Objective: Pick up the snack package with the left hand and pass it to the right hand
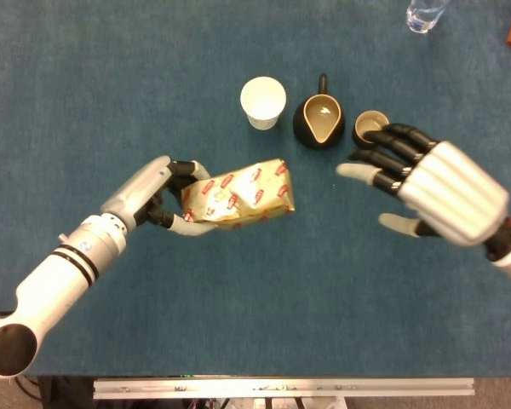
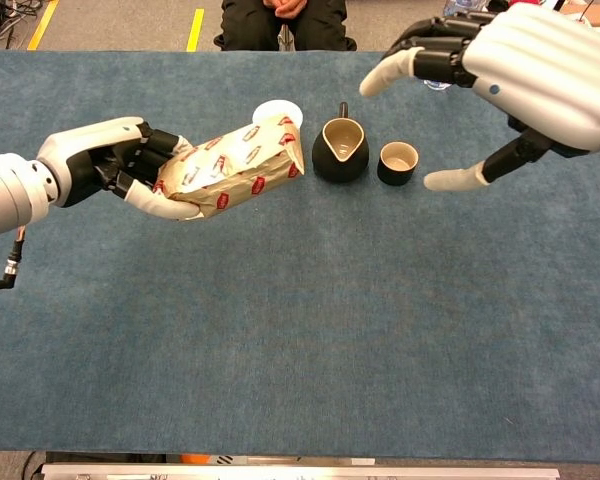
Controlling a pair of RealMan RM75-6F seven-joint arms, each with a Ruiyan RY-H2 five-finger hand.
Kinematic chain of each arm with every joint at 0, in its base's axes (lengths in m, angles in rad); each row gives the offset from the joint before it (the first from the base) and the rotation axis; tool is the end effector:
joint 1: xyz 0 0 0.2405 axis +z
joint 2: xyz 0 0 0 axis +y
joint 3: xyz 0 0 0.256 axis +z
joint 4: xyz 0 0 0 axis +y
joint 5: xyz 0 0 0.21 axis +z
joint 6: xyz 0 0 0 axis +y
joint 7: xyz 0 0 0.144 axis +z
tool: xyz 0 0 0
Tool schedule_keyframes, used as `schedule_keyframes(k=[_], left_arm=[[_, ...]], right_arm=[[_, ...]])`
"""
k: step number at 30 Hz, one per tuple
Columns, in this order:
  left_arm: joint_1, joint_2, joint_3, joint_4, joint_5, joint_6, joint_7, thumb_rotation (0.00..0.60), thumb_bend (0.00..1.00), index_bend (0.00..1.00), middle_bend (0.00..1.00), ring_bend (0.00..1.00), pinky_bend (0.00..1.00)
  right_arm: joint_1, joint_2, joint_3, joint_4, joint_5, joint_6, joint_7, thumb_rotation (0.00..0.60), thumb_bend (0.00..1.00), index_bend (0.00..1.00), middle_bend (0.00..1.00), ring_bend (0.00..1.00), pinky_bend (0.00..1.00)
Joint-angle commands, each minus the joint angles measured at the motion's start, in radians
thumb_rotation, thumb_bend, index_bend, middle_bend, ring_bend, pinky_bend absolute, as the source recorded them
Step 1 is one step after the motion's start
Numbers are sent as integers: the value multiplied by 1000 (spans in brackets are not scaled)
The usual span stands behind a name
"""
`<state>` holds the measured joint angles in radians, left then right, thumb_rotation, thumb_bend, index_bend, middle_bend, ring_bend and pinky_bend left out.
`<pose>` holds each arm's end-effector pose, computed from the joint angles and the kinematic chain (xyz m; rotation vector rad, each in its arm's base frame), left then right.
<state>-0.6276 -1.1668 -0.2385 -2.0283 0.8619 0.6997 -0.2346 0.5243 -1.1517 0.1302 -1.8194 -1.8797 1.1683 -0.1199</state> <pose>-0.1336 0.2731 0.0417 -1.5428 -2.0523 -1.0461 -0.1219 -0.2523 0.0922 2.1061 -0.4697 1.3082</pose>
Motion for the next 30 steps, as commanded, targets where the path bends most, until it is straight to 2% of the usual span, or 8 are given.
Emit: schedule_keyframes(k=[1,17,23,25,30], left_arm=[[-12,4,0,-13,-14,-7,-5,600,271,633,596,515,473],[-55,30,-11,-71,-55,-39,-60,600,274,632,595,515,473],[-65,38,-11,-82,-48,-52,-76,600,274,628,593,515,473],[-69,36,-9,-82,-48,-53,-80,600,274,626,593,515,473],[-79,34,-6,-79,-53,-59,-91,600,274,593,584,512,473]], right_arm=[[33,-47,17,8,14,-20,-33,600,82,272,278,178,238],[127,-177,21,27,60,-84,-114,600,89,272,278,178,238],[144,-202,18,35,79,-87,-122,600,143,275,304,183,239],[149,-214,16,41,76,-79,-123,600,194,307,343,217,246],[160,-245,15,69,70,-56,-117,600,326,457,482,380,329]])
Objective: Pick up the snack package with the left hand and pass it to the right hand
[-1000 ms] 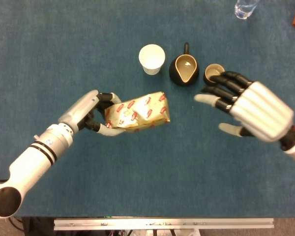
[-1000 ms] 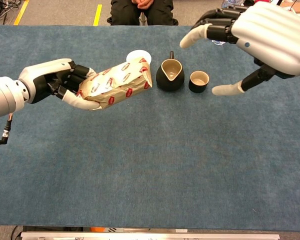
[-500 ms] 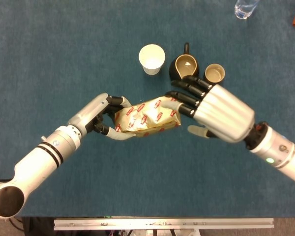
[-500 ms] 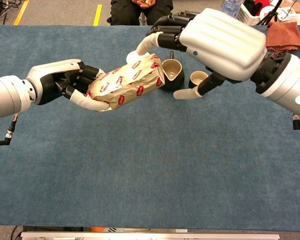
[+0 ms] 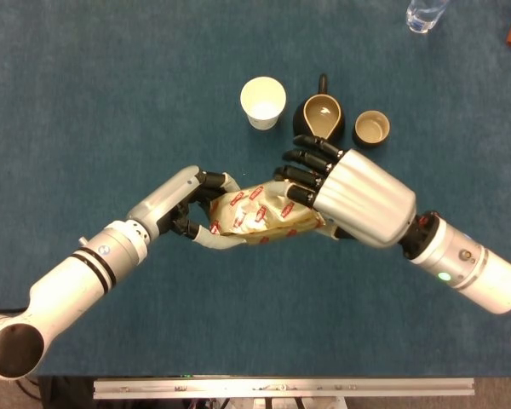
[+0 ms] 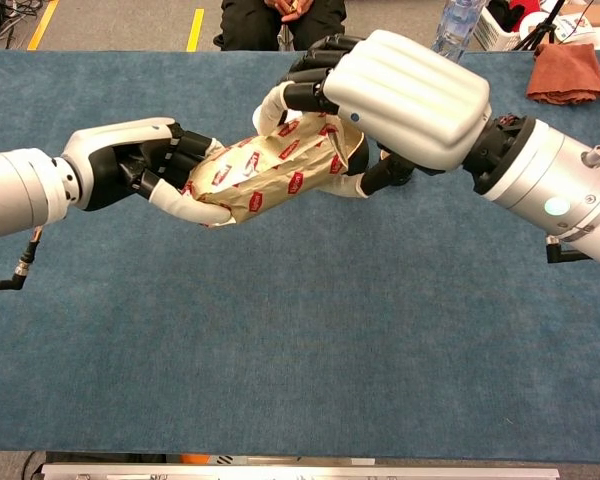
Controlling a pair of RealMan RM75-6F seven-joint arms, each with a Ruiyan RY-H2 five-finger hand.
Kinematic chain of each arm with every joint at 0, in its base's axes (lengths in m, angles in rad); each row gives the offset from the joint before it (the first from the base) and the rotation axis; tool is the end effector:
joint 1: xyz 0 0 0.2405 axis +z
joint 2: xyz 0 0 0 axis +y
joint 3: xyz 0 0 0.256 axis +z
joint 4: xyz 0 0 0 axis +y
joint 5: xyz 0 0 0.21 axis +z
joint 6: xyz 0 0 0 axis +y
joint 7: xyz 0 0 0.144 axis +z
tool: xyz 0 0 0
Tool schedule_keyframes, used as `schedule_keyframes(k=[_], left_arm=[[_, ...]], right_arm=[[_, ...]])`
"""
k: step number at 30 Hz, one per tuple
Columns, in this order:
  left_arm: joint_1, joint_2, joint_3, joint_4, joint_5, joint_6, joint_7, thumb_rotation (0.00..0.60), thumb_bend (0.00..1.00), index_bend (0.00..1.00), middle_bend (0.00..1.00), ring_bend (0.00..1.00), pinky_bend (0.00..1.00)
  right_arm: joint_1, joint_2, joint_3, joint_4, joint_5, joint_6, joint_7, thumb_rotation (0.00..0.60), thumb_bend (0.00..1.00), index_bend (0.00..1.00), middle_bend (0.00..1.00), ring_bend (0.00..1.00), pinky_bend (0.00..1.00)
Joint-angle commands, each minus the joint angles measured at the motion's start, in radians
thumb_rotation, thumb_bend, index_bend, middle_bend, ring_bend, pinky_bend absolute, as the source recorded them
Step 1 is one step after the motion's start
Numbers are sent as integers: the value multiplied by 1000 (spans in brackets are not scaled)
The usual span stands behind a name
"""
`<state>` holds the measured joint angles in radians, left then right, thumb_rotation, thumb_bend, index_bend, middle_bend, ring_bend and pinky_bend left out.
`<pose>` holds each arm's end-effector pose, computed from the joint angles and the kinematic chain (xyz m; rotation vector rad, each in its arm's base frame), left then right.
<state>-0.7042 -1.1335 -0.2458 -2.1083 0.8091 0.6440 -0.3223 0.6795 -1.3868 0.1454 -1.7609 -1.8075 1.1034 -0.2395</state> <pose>-0.1012 0.2645 0.0416 -1.5670 -2.2114 -1.0449 -0.0663 -0.2617 0.0332 2.1689 -0.4048 1.4201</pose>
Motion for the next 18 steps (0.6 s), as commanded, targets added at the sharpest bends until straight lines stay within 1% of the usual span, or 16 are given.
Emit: schedule_keyframes(k=[1,2,3,6,8,10,12,14,15,18], left_arm=[[-3,3,2,2,0,-9,-8,600,273,565,578,508,473],[-3,6,2,2,1,-14,-13,600,272,534,568,500,473],[-3,9,0,3,2,-20,-20,600,272,493,549,484,473],[0,19,-4,12,12,-38,-43,600,271,395,476,412,474],[2,23,-5,16,20,-48,-55,600,271,352,422,358,473],[5,29,-8,22,29,-63,-72,600,271,297,341,275,464],[9,35,-11,28,39,-76,-88,600,270,209,230,151,402],[15,42,-15,38,51,-89,-105,600,270,143,160,77,342],[19,44,-17,43,57,-91,-112,600,270,113,129,46,314],[32,57,-20,62,69,-92,-134,600,270,88,99,23,291]], right_arm=[[6,-18,1,19,-2,16,2,600,350,491,506,407,346],[7,-25,3,26,-2,24,5,600,372,525,530,433,361],[8,-31,3,33,0,30,8,600,405,583,569,474,385],[9,-49,5,58,3,52,14,600,447,673,630,533,417],[9,-54,4,67,5,58,15,600,452,689,640,546,421],[9,-56,4,77,5,69,17,600,452,695,641,549,421],[8,-55,3,82,7,78,24,600,452,702,641,551,421],[6,-48,0,86,6,90,30,600,453,702,641,555,421],[3,-43,-1,87,5,97,33,600,453,702,641,556,421],[-10,-20,-3,86,4,129,49,600,452,702,641,556,421]])
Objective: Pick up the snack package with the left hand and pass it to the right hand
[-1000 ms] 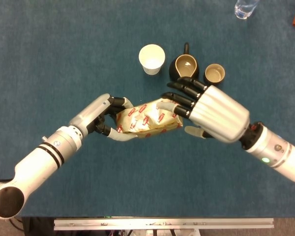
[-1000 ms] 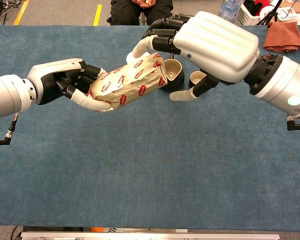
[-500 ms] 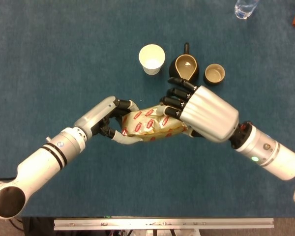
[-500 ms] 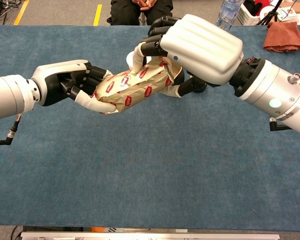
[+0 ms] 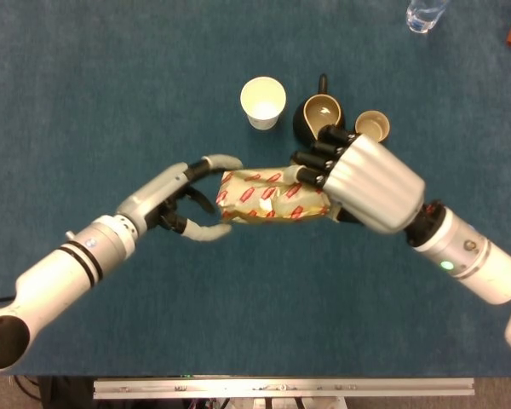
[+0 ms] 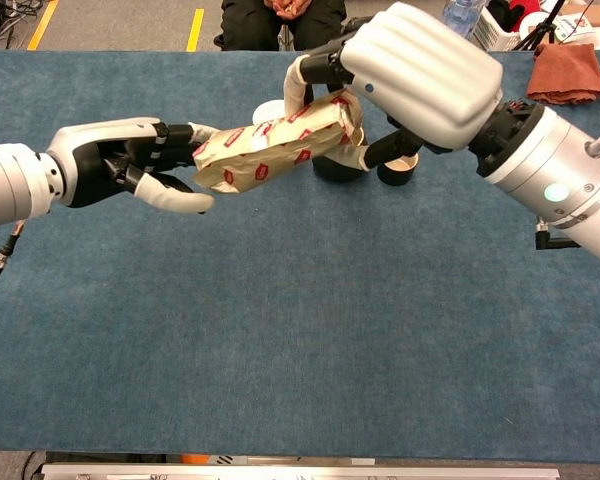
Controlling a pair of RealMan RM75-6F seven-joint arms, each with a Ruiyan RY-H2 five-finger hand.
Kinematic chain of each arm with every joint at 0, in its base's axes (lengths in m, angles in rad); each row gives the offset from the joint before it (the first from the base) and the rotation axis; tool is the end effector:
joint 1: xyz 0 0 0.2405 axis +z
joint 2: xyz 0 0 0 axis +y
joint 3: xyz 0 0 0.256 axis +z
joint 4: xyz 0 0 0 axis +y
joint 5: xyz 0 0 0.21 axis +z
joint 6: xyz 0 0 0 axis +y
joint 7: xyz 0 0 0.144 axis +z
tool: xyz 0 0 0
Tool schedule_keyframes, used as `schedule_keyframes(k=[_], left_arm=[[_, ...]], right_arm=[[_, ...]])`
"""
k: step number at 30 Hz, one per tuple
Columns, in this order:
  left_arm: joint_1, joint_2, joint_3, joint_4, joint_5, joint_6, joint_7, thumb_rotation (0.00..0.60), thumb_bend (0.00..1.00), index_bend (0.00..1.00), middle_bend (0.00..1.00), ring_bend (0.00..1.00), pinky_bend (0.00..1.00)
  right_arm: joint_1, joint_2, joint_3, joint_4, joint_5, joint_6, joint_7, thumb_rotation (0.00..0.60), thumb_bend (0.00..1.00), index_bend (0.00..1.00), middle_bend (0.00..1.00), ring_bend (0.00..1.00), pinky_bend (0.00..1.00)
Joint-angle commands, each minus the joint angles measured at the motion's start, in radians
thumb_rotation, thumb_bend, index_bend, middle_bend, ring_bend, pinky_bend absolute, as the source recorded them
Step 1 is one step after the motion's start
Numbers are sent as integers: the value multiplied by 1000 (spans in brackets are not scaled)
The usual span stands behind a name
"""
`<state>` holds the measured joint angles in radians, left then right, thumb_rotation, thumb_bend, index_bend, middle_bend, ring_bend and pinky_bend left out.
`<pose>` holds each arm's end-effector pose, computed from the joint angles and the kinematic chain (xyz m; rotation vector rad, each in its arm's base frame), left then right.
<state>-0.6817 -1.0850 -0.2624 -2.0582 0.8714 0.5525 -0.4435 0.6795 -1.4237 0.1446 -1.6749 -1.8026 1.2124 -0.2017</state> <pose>-0.1168 0.2725 0.0502 -1.5287 -2.2535 -1.0142 -0.0744 -0.2744 0.0378 2.0583 -0.4006 1.4836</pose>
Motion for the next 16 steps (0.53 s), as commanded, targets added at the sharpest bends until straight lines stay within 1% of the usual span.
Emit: schedule_keyframes(k=[1,4,7,10,16], left_arm=[[13,15,-1,21,11,-3,-15,600,270,85,94,19,288],[20,31,8,46,19,3,-10,600,270,85,89,18,270],[32,38,21,67,25,34,4,600,270,85,88,17,264],[43,48,28,75,20,59,9,600,271,86,88,18,262],[55,63,37,77,17,82,15,600,270,88,88,17,262]], right_arm=[[-16,28,-2,1,-2,34,17,600,452,702,641,556,421],[-34,59,-4,1,-5,72,35,600,452,702,641,556,424],[-51,91,-6,0,-12,107,53,600,453,702,641,556,430],[-62,117,-10,-3,-16,128,68,600,453,702,641,556,430],[-72,141,-14,-9,-23,150,81,600,452,702,641,556,430]])
